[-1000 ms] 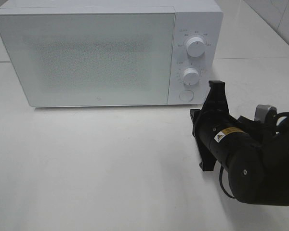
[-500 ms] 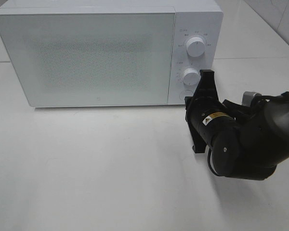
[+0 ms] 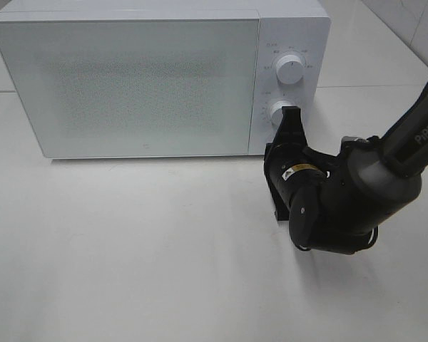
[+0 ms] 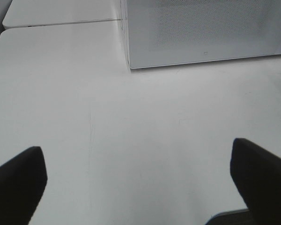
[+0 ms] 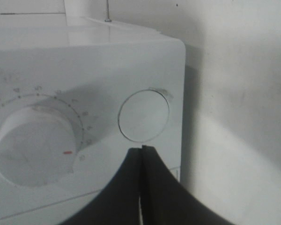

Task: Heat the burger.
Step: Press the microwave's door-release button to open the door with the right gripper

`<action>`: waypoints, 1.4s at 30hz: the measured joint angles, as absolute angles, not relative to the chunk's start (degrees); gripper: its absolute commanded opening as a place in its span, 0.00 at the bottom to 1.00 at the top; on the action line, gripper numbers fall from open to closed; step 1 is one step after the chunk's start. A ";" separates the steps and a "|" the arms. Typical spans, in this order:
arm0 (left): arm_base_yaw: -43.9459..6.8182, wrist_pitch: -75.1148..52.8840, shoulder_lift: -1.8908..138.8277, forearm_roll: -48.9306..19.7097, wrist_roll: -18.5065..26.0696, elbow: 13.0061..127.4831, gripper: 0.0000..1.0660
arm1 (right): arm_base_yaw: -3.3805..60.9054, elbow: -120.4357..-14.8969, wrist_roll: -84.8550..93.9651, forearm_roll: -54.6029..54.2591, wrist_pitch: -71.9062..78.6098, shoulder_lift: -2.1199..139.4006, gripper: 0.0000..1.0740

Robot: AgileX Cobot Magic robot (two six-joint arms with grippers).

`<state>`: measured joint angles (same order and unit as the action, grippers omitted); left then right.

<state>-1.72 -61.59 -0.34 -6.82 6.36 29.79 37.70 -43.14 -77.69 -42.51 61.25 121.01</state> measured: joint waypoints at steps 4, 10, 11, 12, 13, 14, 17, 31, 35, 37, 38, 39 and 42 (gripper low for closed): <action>-1.72 -61.59 -0.34 -6.82 6.36 29.79 0.94 | 36.50 -44.98 -76.38 -43.20 61.08 122.15 0.00; -1.72 -61.59 -0.34 -6.82 6.36 29.79 0.94 | 36.50 -46.58 -75.46 -43.89 59.53 123.36 0.00; -1.72 -61.59 -0.34 -6.82 6.36 29.79 0.94 | 36.38 -46.70 -74.83 -44.92 59.42 123.47 0.00; -1.72 -61.59 -0.34 -6.82 6.36 29.79 0.94 | 36.38 -46.70 -74.83 -44.92 59.42 123.47 0.00; -1.72 -61.59 -0.34 -6.82 6.36 29.79 0.94 | 36.10 -46.70 -74.71 -45.21 59.30 123.47 0.00; -1.72 -61.59 -0.34 -6.82 6.36 29.79 0.94 | 35.58 -46.70 -74.37 -45.44 59.13 123.47 0.00; -1.72 -61.59 -0.34 -6.88 6.36 29.79 0.94 | 34.84 -46.70 -74.03 -45.95 59.13 123.59 0.00; -1.72 -61.59 -0.34 -6.88 6.36 29.79 0.94 | 34.43 -50.36 -73.17 -45.03 56.95 125.08 0.00; -1.72 -61.59 -0.34 -6.88 6.36 29.79 0.94 | 34.32 -50.71 -73.05 -45.15 57.12 125.42 0.00; -1.72 -61.59 -0.34 -6.88 6.36 29.79 0.94 | 34.26 -50.71 -73.05 -45.09 57.12 125.42 0.00; -1.72 -61.59 -0.34 -6.88 6.36 29.79 0.94 | 34.26 -50.71 -73.05 -45.09 57.12 125.42 0.00; -1.72 -61.59 -0.34 -6.88 6.36 29.79 0.94 | 34.26 -50.94 -73.05 -45.15 57.12 125.48 0.00; -1.72 -61.59 -0.34 -6.88 6.36 29.79 0.94 | 34.26 -51.39 -72.88 -45.49 57.01 125.59 0.00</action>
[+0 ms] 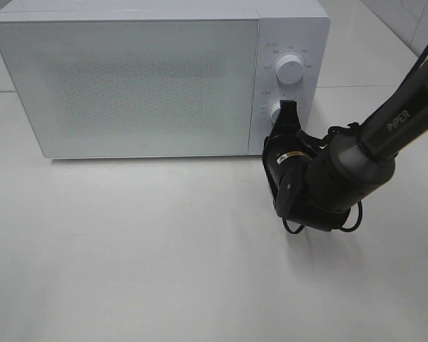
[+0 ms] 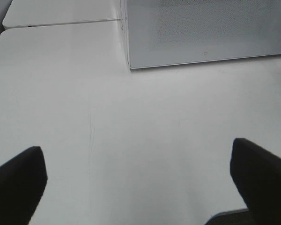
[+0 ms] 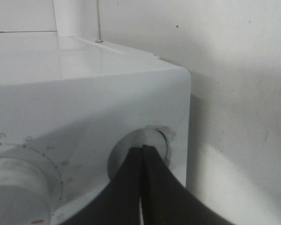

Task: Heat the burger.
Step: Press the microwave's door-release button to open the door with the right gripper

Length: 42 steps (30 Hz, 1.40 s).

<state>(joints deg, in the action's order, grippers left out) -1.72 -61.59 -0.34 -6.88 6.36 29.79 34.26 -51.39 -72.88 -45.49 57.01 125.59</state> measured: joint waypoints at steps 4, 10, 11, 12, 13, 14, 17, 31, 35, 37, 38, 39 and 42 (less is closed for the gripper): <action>-1.72 -61.59 -0.34 -6.88 6.36 29.79 0.94 | 34.32 -52.77 -72.25 -46.98 56.15 125.99 0.00; -1.72 -61.59 -0.34 -6.88 6.36 29.79 0.94 | 34.55 -54.14 -71.68 -49.22 56.15 126.68 0.00; -1.72 -61.59 -0.34 -6.88 6.36 29.79 0.94 | 34.72 -54.72 -71.68 -50.13 57.07 127.14 0.00; -1.72 -61.59 -0.34 -6.88 6.36 29.79 0.94 | 34.72 -54.72 -71.68 -50.13 57.07 127.14 0.00; -1.72 -61.59 -0.34 -6.88 6.36 29.79 0.94 | 34.89 -55.00 -71.62 -50.59 57.52 127.43 0.00; -1.72 -61.59 -0.34 -6.88 6.36 29.79 0.94 | 34.89 -55.00 -71.62 -50.59 57.52 127.43 0.00; -1.72 -61.59 -0.34 -6.88 6.36 29.79 0.94 | 34.95 -55.86 -71.62 -52.14 58.79 128.06 0.00; -1.72 -61.59 -0.34 -6.88 6.36 29.79 0.94 | 34.89 -55.81 -71.56 -52.14 58.84 127.94 0.00; -1.72 -61.59 -0.34 -6.88 6.36 29.79 0.94 | 34.15 -54.09 -71.33 -48.93 57.70 126.68 0.00; -1.72 -61.59 -0.34 -6.88 6.36 29.79 0.94 | 33.86 -53.74 -71.16 -48.01 57.18 126.45 0.00; -1.72 -61.59 -0.34 -6.88 6.36 29.79 0.94 | 33.35 -53.11 -70.70 -46.64 56.09 125.88 0.00; -1.72 -61.59 -0.34 -6.88 6.36 29.79 0.94 | 33.35 -53.11 -70.70 -46.64 56.09 125.88 0.00; -1.72 -61.59 -0.34 -6.88 6.36 29.79 0.94 | 32.72 -52.14 -68.98 -44.92 53.46 124.27 0.00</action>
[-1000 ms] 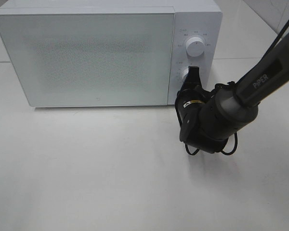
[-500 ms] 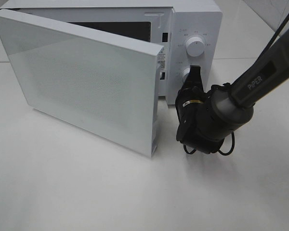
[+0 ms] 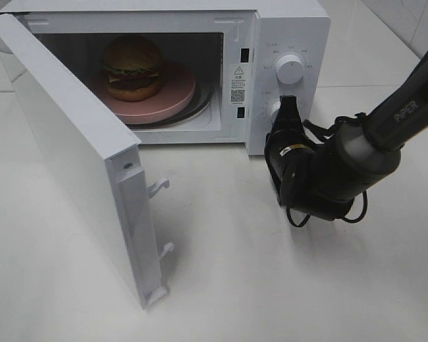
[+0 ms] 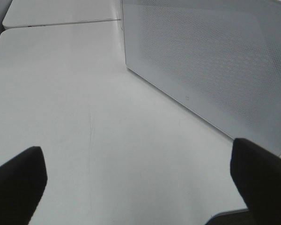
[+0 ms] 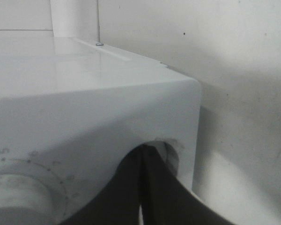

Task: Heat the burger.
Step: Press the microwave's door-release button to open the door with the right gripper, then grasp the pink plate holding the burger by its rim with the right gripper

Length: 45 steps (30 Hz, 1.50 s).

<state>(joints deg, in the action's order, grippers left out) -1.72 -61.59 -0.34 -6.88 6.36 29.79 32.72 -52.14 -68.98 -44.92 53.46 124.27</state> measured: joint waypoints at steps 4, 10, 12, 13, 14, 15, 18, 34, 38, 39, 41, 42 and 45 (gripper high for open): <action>-1.72 -61.59 -0.34 -6.88 6.36 29.79 0.94 | 32.49 -49.39 -64.29 -43.66 50.42 120.66 0.00; -1.72 -61.59 -0.34 -6.88 6.36 29.79 0.94 | 32.49 -45.44 -60.10 -43.32 45.72 115.97 0.00; -1.72 -61.59 -0.34 -6.88 6.36 29.79 0.94 | 32.49 -42.80 -56.38 -43.32 42.28 113.10 0.00; -1.72 -61.59 -0.34 -6.88 6.36 29.79 0.94 | 32.49 -42.80 -56.38 -43.32 42.28 113.10 0.00; -1.72 -61.59 -0.34 -6.88 6.36 29.79 0.94 | 32.49 -41.83 -55.00 -43.32 41.31 112.30 0.00; -1.72 -61.59 -0.34 -6.88 6.36 29.79 0.94 | 32.49 -40.11 -52.43 -43.32 39.36 110.29 0.00; -1.72 -61.59 -0.34 -6.88 6.36 29.79 0.94 | 32.49 -37.59 -47.90 -43.32 36.78 107.14 0.00; -1.72 -61.59 -0.34 -6.88 6.36 29.79 0.94 | 32.49 -33.17 -24.64 -28.76 11.92 91.39 0.00; -1.72 -61.59 -0.34 -6.88 6.36 29.79 0.94 | 32.49 -33.17 -20.57 -22.12 1.32 87.38 0.00; -1.72 -61.59 -0.34 -6.88 6.36 29.79 0.94 | 32.49 -33.17 -19.88 -20.68 -1.15 86.52 0.00; -1.72 -61.59 -0.34 -6.88 6.36 29.79 0.94 | 32.49 -33.17 -18.56 -18.11 -6.53 84.91 0.00; -1.72 -61.59 -0.34 -6.88 6.36 29.79 0.94 | 32.49 -33.17 -17.70 -16.62 -9.28 84.05 0.00; -1.72 -61.59 -0.34 -6.88 6.36 29.79 0.94 | 32.49 -33.17 -15.87 -14.15 -14.61 82.56 0.00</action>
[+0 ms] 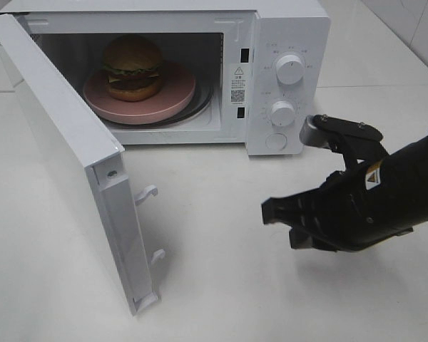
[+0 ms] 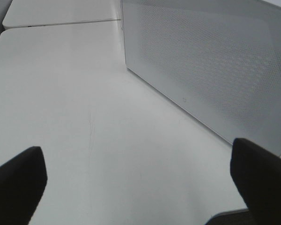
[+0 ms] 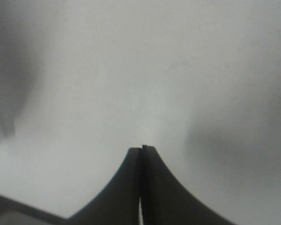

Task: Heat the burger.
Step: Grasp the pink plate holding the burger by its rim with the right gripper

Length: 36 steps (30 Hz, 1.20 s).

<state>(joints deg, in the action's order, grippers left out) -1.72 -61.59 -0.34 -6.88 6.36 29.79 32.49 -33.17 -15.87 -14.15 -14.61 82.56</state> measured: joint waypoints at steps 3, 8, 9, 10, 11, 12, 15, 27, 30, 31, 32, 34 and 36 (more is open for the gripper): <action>-1.72 -61.59 -0.34 -6.88 6.36 29.79 0.94 | 32.49 -34.55 -11.34 -10.94 -23.95 80.73 0.01; -1.72 -61.59 -0.34 -6.88 6.36 29.79 0.94 | 32.49 -39.19 3.44 -8.48 -41.08 78.09 0.02; -1.72 -61.59 -0.34 -6.88 6.36 29.79 0.94 | 32.49 -39.19 3.44 -8.48 -41.08 78.09 0.02; -1.72 -61.59 -0.34 -6.88 6.36 29.79 0.94 | 32.49 -39.88 6.19 -8.48 -42.57 77.98 0.02; -1.72 -61.59 -0.34 -6.88 6.36 29.79 0.94 | 32.49 -39.88 6.19 -8.48 -42.57 77.98 0.02; -1.72 -61.59 -0.34 -6.88 6.36 29.79 0.94 | 32.49 -40.97 11.86 -8.48 -45.89 77.69 0.02; -1.72 -61.59 -0.34 -6.88 6.36 29.79 0.94 | 32.49 -42.11 19.60 -8.48 -49.62 77.58 0.02; -1.72 -61.59 -0.34 -6.88 6.36 29.79 0.94 | 32.49 -43.09 52.60 -5.27 -53.92 77.58 0.04; -1.72 -61.59 -0.34 -6.88 6.36 29.79 0.94 | 32.49 -43.09 59.42 -4.58 -53.92 77.58 0.04; -1.72 -61.59 -0.34 -6.88 6.36 29.79 0.94 | 32.49 -43.09 61.76 -4.41 -53.92 77.58 0.04; -1.72 -61.59 -0.34 -6.88 6.36 29.79 0.94 | 32.49 -43.09 65.32 -3.84 -53.80 77.58 0.05; -1.72 -61.59 -0.34 -6.88 6.36 29.79 0.94 | 32.49 -43.09 66.86 -3.32 -53.74 77.58 0.05; -1.72 -61.59 -0.34 -6.88 6.36 29.79 0.94 | 32.49 -43.09 69.16 -2.41 -53.40 77.58 0.05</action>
